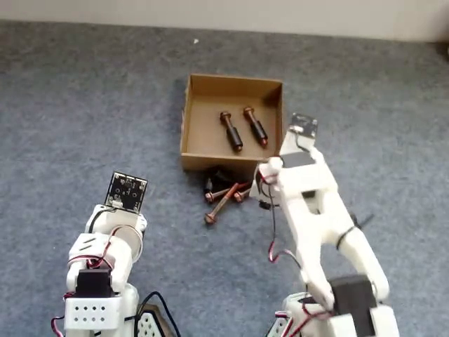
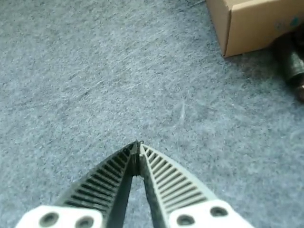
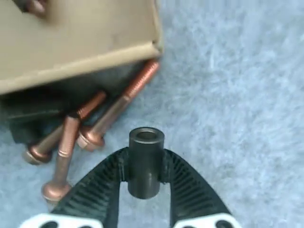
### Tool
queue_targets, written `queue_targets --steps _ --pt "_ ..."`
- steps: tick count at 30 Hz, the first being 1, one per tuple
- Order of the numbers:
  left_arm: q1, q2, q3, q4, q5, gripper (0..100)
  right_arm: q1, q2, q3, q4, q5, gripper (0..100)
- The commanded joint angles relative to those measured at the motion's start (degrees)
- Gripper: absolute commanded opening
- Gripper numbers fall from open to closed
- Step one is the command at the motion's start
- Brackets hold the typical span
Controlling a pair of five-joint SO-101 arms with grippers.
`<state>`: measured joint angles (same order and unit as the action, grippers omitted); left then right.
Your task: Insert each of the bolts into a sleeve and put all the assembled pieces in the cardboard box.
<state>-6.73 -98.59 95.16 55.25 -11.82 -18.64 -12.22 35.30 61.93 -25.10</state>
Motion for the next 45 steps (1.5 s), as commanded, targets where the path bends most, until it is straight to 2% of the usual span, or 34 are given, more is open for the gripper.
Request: queue_targets --steps 1,5,10,15,18,22,27,36,45 --pt "-0.13 -0.31 -1.80 -1.41 -0.79 2 4.53 -9.80 6.29 -9.27 -0.26 0.3" --pt "0.13 0.22 -6.55 2.29 -0.79 12 10.24 -14.73 14.73 -19.74 -7.21 0.3" --pt "8.84 0.31 -15.69 11.08 -0.79 13 16.13 -19.65 21.14 -29.14 -12.13 0.3" --pt "20.88 0.48 -20.62 15.38 -0.70 15 20.44 -24.13 22.90 -30.55 -15.82 0.3" --pt "24.13 4.35 -21.49 14.95 -0.70 19 23.52 -26.07 22.90 -30.46 -17.14 0.3" --pt "27.21 17.54 -26.77 14.86 -0.79 21 24.75 -26.68 22.90 -30.46 -17.93 0.3" --pt "31.52 38.55 -36.35 10.37 -0.79 21 24.92 -26.68 22.90 -30.46 -17.93 0.3" --pt "33.54 69.85 -44.35 -7.56 -0.79 21 25.01 -27.12 24.04 -30.55 -17.67 0.3" --pt "33.45 91.47 -58.33 -8.97 -0.79 21 25.01 -27.12 24.04 -30.55 -17.58 0.4"
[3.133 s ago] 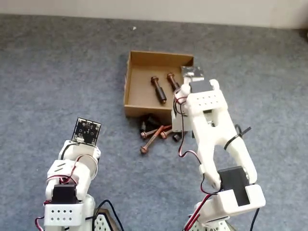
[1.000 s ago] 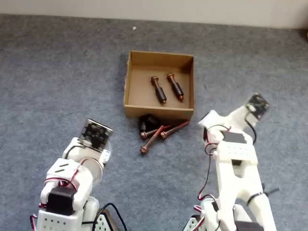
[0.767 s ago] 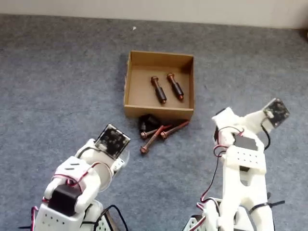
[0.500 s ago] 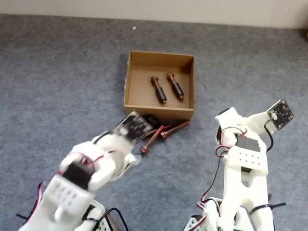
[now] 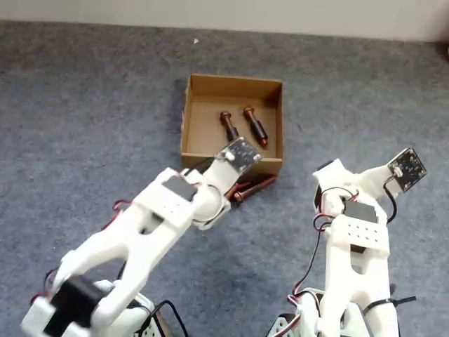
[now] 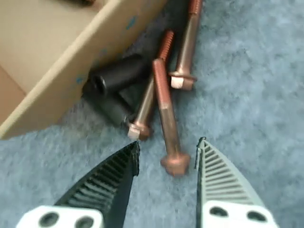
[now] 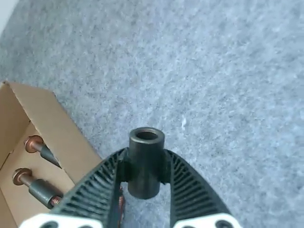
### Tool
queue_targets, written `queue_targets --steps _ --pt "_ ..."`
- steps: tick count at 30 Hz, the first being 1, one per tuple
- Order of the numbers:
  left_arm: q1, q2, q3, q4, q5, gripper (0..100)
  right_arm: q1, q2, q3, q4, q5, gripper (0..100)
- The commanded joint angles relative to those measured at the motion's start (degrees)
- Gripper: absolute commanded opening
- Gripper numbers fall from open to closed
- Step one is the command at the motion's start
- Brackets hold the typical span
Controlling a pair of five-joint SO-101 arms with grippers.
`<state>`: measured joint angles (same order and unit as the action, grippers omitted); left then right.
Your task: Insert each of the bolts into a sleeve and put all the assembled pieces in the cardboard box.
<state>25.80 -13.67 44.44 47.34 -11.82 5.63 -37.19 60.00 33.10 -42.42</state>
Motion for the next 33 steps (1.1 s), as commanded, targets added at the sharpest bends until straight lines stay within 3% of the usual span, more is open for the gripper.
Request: queue_targets --steps 1,10,15,23,28,33 --pt "0.84 8.57 -8.92 -0.97 -0.88 21 0.75 -2.15 -0.66 -1.71 -0.26 0.4" --pt "0.40 20.35 -15.96 0.18 -0.88 20 0.75 -2.15 -0.57 -1.71 -0.26 0.4" --pt "1.01 20.53 -15.78 1.58 -0.88 10 0.75 -1.98 -0.57 -1.71 -0.26 0.4" --pt "0.92 20.44 -15.78 5.63 -0.88 1 0.75 -1.80 -0.57 -1.71 -0.26 0.4" --pt "0.48 18.51 -15.69 10.11 -0.62 0 0.75 -1.80 -0.57 -1.71 -0.26 0.4" --pt "0.40 6.81 -11.12 11.96 -0.35 0 0.75 -1.80 -0.57 -1.71 -0.26 0.4"
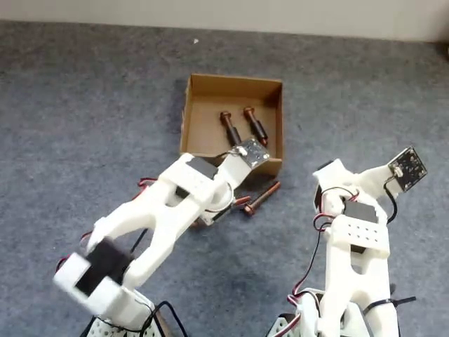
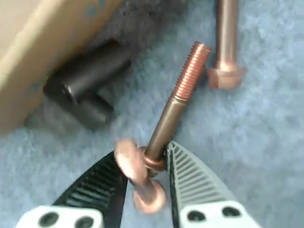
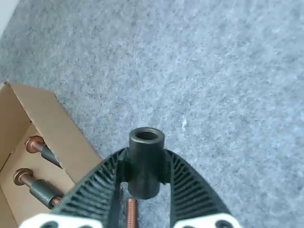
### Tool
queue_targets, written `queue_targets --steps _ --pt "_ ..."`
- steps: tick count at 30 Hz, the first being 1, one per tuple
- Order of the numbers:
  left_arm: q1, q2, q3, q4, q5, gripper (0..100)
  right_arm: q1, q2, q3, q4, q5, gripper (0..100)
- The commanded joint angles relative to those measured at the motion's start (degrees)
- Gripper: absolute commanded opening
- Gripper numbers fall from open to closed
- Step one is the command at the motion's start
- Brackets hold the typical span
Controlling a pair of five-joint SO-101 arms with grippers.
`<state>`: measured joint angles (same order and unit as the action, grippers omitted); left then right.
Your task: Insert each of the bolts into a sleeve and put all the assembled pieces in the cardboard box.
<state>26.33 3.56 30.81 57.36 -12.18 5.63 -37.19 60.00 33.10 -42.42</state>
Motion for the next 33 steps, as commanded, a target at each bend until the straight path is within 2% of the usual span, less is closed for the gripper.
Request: queue_targets --steps 1,7,13,17,24,26,30,33 --pt "-0.40 -13.67 4.00 1.85 0.18 0 0.75 -1.80 -0.57 -1.71 -0.26 0.4" --pt "-8.22 -31.78 11.12 1.85 11.43 0 0.75 -1.80 -0.57 -1.71 -0.26 0.4" --pt "-17.54 -39.52 16.13 1.85 19.25 0 0.57 -1.71 -0.57 -1.71 -0.26 0.4" --pt "-21.85 -40.66 18.51 2.20 21.54 0 0.57 -1.71 -0.57 -1.71 -0.26 0.4" --pt "-30.29 -40.75 22.37 2.29 21.19 1 0.48 -1.71 -0.48 -1.71 -0.26 0.4" --pt "-31.78 -40.75 23.08 2.64 21.19 6 0.48 -1.71 -0.48 -1.71 -0.26 0.4" --pt "-32.66 -40.75 22.99 6.95 21.63 22 0.48 -1.71 -0.48 -1.71 -0.26 0.4" --pt "-31.78 -40.75 22.90 7.56 25.23 24 0.40 -1.71 -0.48 -1.71 -0.26 0.4"
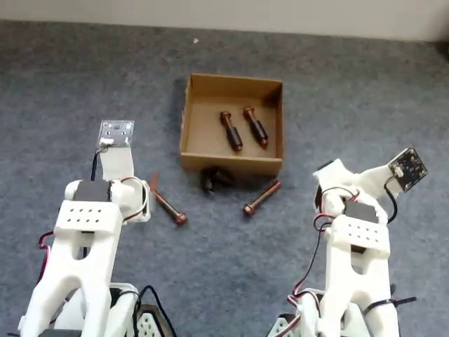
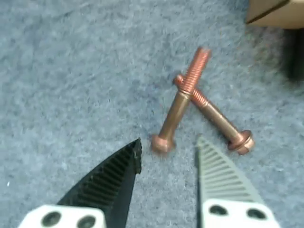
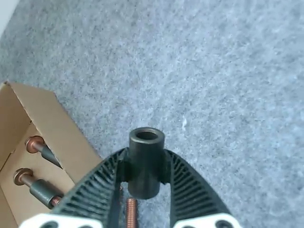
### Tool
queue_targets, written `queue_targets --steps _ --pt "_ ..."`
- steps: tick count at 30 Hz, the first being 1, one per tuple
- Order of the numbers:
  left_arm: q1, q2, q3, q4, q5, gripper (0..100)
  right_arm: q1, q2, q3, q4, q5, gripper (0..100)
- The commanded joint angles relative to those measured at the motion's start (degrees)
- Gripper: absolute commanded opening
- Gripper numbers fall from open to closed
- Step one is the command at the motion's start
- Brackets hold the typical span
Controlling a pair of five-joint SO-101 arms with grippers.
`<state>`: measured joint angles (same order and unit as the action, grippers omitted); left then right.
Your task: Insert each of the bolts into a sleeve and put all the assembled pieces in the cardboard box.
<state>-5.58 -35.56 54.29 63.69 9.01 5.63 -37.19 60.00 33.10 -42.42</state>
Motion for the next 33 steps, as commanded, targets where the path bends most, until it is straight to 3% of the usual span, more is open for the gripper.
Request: queue_targets --steps 1,4,6,19,26,33 --pt "0.75 -1.63 -0.66 1.23 5.36 24 0.40 -1.71 -0.48 -1.71 -0.26 0.4" --pt "2.33 -1.63 -1.98 1.23 5.45 24 0.40 -1.71 -0.48 -1.71 -0.26 0.4" --pt "2.51 -1.63 -3.56 1.23 1.76 24 0.40 -1.71 -0.48 -1.71 -0.26 0.4" --pt "5.85 -1.10 -9.63 1.32 -58.55 24 0.40 -1.71 -0.48 -1.71 -0.18 0.4" --pt "11.65 0.66 -9.63 1.58 -71.21 24 0.40 -1.71 -0.48 -1.71 -0.18 0.4" --pt "12.62 17.01 -14.02 1.32 -79.03 24 0.40 -1.71 -0.48 -1.71 -0.18 0.4"
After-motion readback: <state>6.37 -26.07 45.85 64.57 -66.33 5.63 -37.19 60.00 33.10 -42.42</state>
